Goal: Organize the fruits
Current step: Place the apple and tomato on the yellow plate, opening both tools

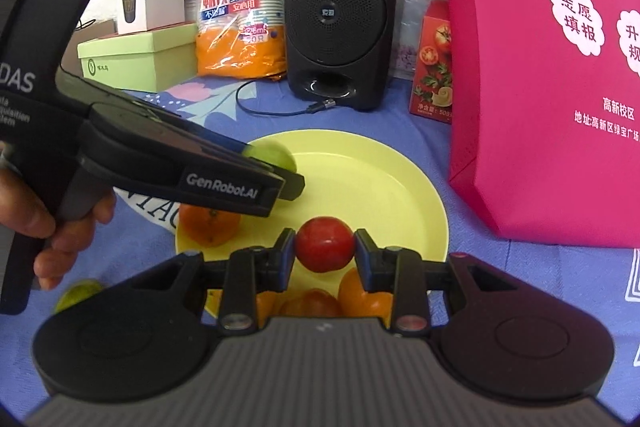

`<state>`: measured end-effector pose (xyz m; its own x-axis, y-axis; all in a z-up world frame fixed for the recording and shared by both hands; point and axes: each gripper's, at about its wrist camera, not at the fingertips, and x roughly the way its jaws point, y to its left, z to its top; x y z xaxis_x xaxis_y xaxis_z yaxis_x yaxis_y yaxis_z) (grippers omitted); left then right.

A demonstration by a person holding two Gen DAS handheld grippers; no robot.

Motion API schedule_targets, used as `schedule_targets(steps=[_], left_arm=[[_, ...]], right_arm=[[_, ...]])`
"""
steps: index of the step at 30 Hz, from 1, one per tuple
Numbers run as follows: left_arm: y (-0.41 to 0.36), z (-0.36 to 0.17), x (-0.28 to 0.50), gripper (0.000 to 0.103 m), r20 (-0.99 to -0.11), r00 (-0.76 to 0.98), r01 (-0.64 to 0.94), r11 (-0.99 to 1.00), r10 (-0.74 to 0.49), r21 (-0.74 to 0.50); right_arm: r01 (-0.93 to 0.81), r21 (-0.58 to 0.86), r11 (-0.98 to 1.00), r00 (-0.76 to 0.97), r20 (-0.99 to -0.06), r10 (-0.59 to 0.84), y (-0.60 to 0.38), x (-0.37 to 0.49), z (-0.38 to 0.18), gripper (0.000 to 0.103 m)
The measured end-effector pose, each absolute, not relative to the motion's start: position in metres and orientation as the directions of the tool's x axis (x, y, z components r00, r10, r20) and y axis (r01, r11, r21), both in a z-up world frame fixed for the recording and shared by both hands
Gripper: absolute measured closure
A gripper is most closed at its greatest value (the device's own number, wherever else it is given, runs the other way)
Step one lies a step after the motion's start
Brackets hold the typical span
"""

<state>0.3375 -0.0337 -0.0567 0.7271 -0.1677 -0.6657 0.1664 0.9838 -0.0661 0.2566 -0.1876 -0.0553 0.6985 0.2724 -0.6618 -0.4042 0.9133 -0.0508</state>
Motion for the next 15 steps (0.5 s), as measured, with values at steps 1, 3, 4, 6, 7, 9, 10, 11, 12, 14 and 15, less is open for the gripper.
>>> schedule_targets(steps=[1, 3, 4, 6, 7, 9, 10, 11, 12, 14, 15], left_arm=[[-0.032, -0.053, 0.334, 0.044, -0.659, 0.733, 0.162, 0.984, -0.168, -0.071], [-0.030, -0.045, 0.328, 0.043, -0.644, 0.747, 0.160, 0.985, -0.165, -0.067], [-0.028, -0.041, 0.324, 0.043, -0.637, 0.754, 0.160, 0.985, -0.161, -0.060], [-0.026, -0.031, 0.313, 0.042, -0.619, 0.771, 0.157, 0.987, -0.151, -0.045], [-0.024, -0.027, 0.306, 0.037, -0.610, 0.778, 0.154, 0.987, -0.147, -0.042], [-0.021, -0.019, 0.291, 0.034, -0.590, 0.794, 0.150, 0.988, -0.143, -0.037], [-0.020, -0.016, 0.283, 0.034, -0.584, 0.800, 0.149, 0.988, -0.139, -0.031], [-0.019, -0.014, 0.274, 0.034, -0.577, 0.806, 0.148, 0.989, -0.134, -0.023], [-0.017, -0.012, 0.266, 0.034, -0.571, 0.811, 0.145, 0.989, -0.130, -0.018], [-0.011, -0.010, 0.248, 0.034, -0.563, 0.817, 0.130, 0.991, -0.123, -0.028], [-0.008, -0.010, 0.240, 0.034, -0.562, 0.818, 0.120, 0.992, -0.121, -0.040]], right_arm=[[-0.405, -0.054, 0.913, 0.698, -0.663, 0.270, -0.187, 0.256, -0.055, 0.072], [-0.405, -0.058, 0.913, 0.703, -0.658, 0.270, -0.187, 0.254, -0.052, 0.072], [-0.405, -0.056, 0.913, 0.705, -0.654, 0.273, -0.187, 0.253, -0.050, 0.072], [-0.404, -0.055, 0.913, 0.712, -0.645, 0.276, -0.188, 0.248, -0.046, 0.072], [-0.404, -0.054, 0.913, 0.716, -0.640, 0.279, -0.189, 0.245, -0.043, 0.072], [-0.406, -0.055, 0.912, 0.723, -0.629, 0.284, -0.191, 0.238, -0.037, 0.072], [-0.408, -0.054, 0.911, 0.726, -0.624, 0.288, -0.192, 0.234, -0.034, 0.072], [-0.410, -0.052, 0.911, 0.728, -0.620, 0.292, -0.194, 0.229, -0.031, 0.072], [-0.408, -0.049, 0.912, 0.730, -0.617, 0.294, -0.196, 0.224, -0.029, 0.072], [-0.402, -0.038, 0.915, 0.732, -0.613, 0.296, -0.200, 0.213, -0.026, 0.071], [-0.401, -0.031, 0.915, 0.730, -0.615, 0.299, -0.203, 0.207, -0.026, 0.071]])
